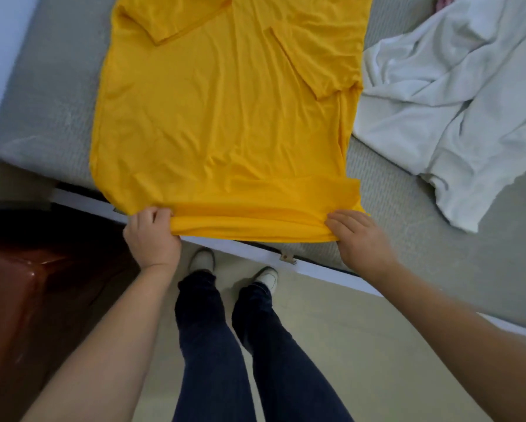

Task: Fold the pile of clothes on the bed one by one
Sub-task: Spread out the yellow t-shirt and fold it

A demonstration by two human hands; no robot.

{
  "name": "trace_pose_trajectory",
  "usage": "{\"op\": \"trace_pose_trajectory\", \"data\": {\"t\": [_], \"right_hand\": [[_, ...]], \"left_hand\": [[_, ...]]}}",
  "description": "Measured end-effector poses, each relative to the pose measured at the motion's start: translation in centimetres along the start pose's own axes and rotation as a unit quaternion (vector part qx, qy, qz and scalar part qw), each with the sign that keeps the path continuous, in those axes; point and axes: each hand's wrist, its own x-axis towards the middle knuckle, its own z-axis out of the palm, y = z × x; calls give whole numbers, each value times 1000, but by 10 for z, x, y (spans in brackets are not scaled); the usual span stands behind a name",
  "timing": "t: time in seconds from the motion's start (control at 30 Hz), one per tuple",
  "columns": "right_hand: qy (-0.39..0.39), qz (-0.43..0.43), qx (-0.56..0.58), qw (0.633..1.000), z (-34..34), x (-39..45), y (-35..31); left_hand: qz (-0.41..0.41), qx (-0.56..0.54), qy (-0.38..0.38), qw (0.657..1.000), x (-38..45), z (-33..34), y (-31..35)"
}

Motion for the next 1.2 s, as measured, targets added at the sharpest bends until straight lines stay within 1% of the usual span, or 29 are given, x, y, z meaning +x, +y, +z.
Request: {"op": "trace_pose_trajectory", "data": {"t": [0.07, 0.2, 0.3, 0.33, 0.37, 0.43, 0.47, 0.53, 0.57, 0.6, 0.63, 0.67, 0.7, 0.73, 0.77, 0.8, 0.87, 0.9, 0.93, 1.0, 1.07, 1.13, 1.2], "right_hand": [[-23, 23, 7, 999, 5, -9, -7], [-91, 69, 18, 993, 14, -17, -30], [-114, 115, 38, 986, 19, -23, -55], [-133, 153, 56, 978, 18, -24, -63], [-158, 186, 60, 968, 19, -28, -68], [-260, 219, 34, 940, 22, -38, -77], [-291, 239, 28, 926, 19, -42, -84], [-321, 264, 13, 909, 12, -45, -102], [-339, 274, 0, 900, 8, -46, -112], [-361, 279, -12, 890, 4, -47, -121], [-384, 285, -21, 878, -1, -48, -131], [-400, 291, -29, 869, -5, -49, -138], [-412, 292, -36, 863, -8, -50, -144], [-412, 293, -38, 862, -11, -51, -147], [-407, 294, -44, 864, -16, -50, -149], [-398, 300, -49, 865, -21, -46, -148], [-372, 318, -64, 869, -38, -31, -141], [-353, 330, -70, 872, -48, -20, -135], [-325, 345, -72, 877, -59, -8, -128], [-252, 375, -65, 890, -77, 17, -108], [-182, 386, -60, 902, -90, 41, -85], [-141, 384, -63, 910, -99, 65, -59], [-122, 374, -66, 917, -103, 91, -31]], "left_hand": [[63, 20, 26, 998, -2, -13, -22], [157, 42, 41, 986, -4, -40, -47], [238, 53, -6, 970, -4, -54, -58], [271, 58, -15, 961, -4, -58, -64], [303, 67, -21, 950, -2, -64, -68], [355, 83, -27, 931, -1, -74, -81], [369, 94, -30, 924, -3, -79, -85], [360, 132, -49, 922, -10, -90, -90], [317, 165, -99, 929, -12, -96, -91], [253, 214, -184, 926, -14, -100, -94], [208, 279, -285, 893, -16, -102, -98], [179, 324, -344, 863, -16, -106, -100], [173, 347, -367, 845, -17, -111, -101], [178, 364, -372, 835, -17, -117, -99], [186, 362, -354, 842, -16, -123, -97], [195, 345, -317, 862, -12, -129, -94], [212, 302, -220, 903, 4, -142, -84], [225, 286, -178, 914, 14, -148, -78], [237, 276, -153, 919, 26, -152, -71], [242, 253, -121, 929, 51, -160, -56], [241, 241, -96, 935, 79, -166, -41], [239, 239, -79, 938, 108, -172, -26], [235, 239, -66, 940, 137, -176, -10]]}}
